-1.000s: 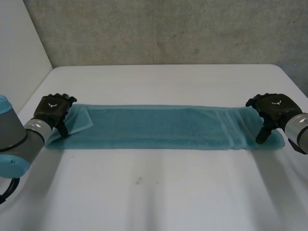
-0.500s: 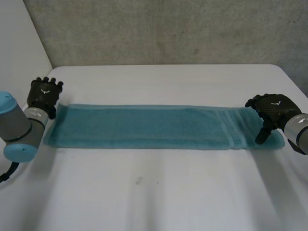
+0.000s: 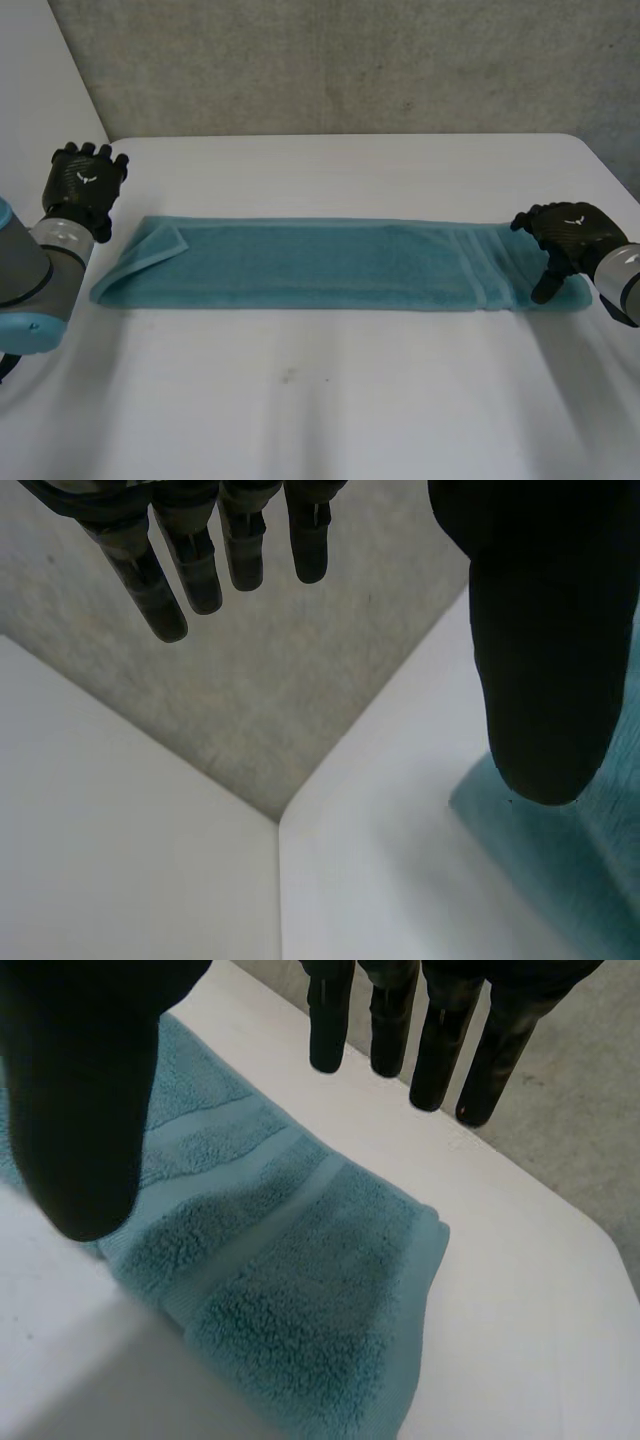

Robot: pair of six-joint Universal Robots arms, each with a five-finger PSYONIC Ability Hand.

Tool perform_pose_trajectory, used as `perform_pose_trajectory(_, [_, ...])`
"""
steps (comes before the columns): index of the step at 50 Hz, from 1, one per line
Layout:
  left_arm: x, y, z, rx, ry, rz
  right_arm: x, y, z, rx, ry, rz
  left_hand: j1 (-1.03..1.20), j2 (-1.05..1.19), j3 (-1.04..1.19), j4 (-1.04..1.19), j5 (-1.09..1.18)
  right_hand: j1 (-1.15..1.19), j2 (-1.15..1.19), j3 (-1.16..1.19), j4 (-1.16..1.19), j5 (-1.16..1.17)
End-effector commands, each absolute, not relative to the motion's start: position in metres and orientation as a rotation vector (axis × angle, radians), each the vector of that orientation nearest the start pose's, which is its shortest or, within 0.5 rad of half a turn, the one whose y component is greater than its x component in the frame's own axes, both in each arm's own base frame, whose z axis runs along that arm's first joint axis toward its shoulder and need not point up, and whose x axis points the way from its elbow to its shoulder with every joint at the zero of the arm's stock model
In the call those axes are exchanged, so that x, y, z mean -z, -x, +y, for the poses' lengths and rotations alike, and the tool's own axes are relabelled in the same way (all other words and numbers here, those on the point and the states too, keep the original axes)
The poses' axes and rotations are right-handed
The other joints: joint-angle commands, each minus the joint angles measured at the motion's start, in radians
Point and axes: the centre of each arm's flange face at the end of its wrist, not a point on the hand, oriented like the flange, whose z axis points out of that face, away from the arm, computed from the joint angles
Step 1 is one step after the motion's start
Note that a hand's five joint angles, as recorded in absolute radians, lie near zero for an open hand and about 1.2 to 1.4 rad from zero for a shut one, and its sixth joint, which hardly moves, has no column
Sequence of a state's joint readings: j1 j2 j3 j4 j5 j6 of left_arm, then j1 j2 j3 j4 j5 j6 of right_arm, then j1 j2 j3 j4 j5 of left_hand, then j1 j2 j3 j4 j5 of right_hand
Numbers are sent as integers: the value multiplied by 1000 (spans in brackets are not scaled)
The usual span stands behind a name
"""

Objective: Fold the laundry

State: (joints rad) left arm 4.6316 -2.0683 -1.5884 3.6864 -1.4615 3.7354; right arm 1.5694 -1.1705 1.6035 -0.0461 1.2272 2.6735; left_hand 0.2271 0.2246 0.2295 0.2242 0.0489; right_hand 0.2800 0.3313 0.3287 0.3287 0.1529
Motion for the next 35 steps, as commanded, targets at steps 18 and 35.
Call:
perform_pose_trajectory(18, [-181, 187, -335, 2099, -740, 1995, -128, -127, -362, 1667, 946, 2563, 16, 18, 13, 19, 19, 457, 405, 408, 408, 409])
perform_pose_trajectory(35, [-185, 185, -334, 2100, -726, 1986, -149, -21, -414, 1922, 830, 2958, 16, 18, 13, 19, 19, 1116, 1065, 1068, 1068, 1069])
